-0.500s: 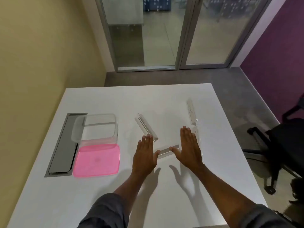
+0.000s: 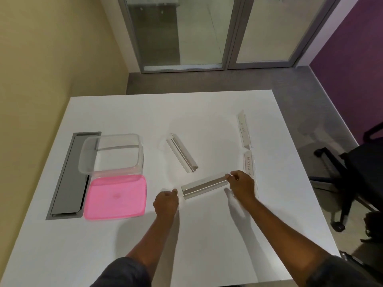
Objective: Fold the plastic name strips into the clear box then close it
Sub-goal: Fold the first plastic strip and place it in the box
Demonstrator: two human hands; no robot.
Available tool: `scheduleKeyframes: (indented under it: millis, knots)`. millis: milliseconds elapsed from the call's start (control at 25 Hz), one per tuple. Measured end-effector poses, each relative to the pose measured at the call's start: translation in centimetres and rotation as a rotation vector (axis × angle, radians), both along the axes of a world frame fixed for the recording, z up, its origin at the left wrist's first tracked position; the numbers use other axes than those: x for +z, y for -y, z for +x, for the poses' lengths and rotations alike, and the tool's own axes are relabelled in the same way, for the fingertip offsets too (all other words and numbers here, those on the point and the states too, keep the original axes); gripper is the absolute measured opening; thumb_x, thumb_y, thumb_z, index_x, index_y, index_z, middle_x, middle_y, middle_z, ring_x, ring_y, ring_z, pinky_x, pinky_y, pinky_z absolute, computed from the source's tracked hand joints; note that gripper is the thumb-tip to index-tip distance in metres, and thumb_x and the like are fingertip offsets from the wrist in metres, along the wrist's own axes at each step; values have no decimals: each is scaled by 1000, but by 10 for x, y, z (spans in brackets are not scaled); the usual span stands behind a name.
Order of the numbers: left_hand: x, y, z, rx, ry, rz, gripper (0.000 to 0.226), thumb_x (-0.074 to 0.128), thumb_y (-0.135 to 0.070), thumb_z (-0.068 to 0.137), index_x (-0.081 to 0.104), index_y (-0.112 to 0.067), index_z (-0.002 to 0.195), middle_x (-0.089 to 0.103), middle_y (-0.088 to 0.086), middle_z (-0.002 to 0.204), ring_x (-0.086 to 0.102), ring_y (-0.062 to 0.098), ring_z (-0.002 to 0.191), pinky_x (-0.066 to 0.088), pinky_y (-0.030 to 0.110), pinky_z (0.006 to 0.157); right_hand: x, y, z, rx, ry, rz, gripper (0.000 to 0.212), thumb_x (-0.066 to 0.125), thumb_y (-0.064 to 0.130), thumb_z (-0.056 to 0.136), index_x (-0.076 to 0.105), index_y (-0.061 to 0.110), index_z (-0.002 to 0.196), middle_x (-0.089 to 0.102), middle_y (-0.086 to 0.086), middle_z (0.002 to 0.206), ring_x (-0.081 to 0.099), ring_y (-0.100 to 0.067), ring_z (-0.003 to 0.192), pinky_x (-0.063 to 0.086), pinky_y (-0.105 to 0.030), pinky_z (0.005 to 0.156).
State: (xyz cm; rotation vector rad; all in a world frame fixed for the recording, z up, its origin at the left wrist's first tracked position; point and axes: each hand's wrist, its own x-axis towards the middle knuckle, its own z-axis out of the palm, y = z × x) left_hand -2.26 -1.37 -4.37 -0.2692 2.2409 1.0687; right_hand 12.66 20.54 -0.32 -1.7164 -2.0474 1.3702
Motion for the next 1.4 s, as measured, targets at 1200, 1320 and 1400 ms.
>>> scheduleKeyframes:
  millis: [1200,1320,1400]
  knots:
    - [-14,-29,52,-52,290,103,40,74,-35,90,74,-3,66,69,8,60,61,23,54,54,34,61,-40,-42,-65,130,8,-90,19,77,26,92,71,13,104,72,-9,103,65,-24,90,55,-35,72]
    - [-12,-33,57,-243,238,74,37,71,-35,93,72,-6,69,68,2,59,59,18,54,52,30,58,-33,-25,-65,163,74,-75,67,80,33,95,50,11,151,61,-10,147,66,-33,126,61,-43,95]
    - [-10,-37,58,-349,246,78,24,68,-26,95,79,-15,76,70,0,63,60,14,56,53,27,57,-36,-8,-57,220,145,-51,77,83,46,87,47,15,148,59,-9,141,66,-32,121,63,-45,94]
